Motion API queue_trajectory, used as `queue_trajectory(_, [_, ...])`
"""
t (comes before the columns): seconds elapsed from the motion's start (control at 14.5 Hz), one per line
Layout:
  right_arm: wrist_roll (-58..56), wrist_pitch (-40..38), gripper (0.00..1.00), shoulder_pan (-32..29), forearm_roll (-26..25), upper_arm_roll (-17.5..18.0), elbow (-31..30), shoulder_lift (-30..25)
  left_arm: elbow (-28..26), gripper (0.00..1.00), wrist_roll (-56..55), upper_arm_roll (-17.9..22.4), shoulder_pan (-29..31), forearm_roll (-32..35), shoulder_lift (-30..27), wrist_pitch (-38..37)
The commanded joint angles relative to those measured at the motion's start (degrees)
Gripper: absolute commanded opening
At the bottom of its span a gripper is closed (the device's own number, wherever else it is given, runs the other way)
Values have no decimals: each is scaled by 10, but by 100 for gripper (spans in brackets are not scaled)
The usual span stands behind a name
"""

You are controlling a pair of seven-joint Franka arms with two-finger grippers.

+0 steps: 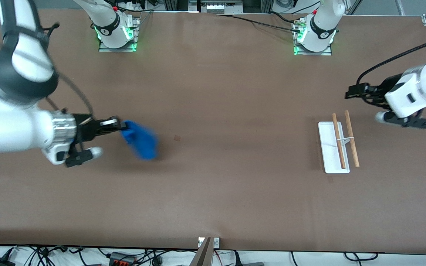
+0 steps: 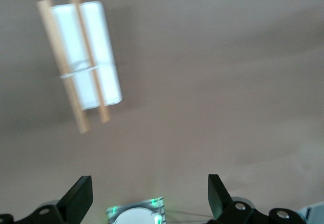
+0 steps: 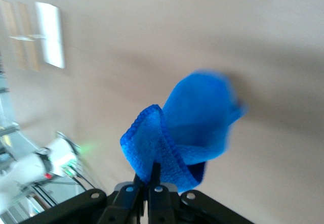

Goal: Pass towel and hang on rack
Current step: 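Lift the towel with the right gripper while the left gripper approaches, then grasp the towel with the left gripper beside the right gripper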

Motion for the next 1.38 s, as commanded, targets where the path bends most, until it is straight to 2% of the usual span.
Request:
queue_trajectory(0.0, [87, 103, 0, 9, 7, 102, 19, 11, 6, 100, 138, 1, 9, -54, 27, 35])
queue_trajectory(0.14, [129, 165, 0, 70, 6, 111, 20, 11, -4, 100, 254, 1, 12, -107, 42, 67])
queue_trajectory(0.34, [144, 244, 0, 132, 6, 111, 20, 11, -12, 100, 404, -2, -6, -139, 56, 123])
queue_trajectory(0.48, [144, 268, 0, 145, 6, 110, 19, 12, -18, 100, 476, -2, -16, -209, 76, 132])
queue_trajectory(0.69, [145, 275, 0, 152, 4, 108, 18, 14, -29, 100, 539, -7, -58, -231, 77, 184])
queue_trajectory(0.83, [146, 275, 0, 161, -4, 106, 17, 14, -47, 100, 567, -39, -74, -231, 76, 235])
queue_trajectory(1.1, [155, 285, 0, 169, -5, 106, 17, 15, -123, 100, 588, -113, -73, -230, 56, 374])
queue_trajectory(1.31, [155, 302, 0, 170, -7, 106, 4, 15, -151, 100, 614, -137, -72, -231, 46, 405])
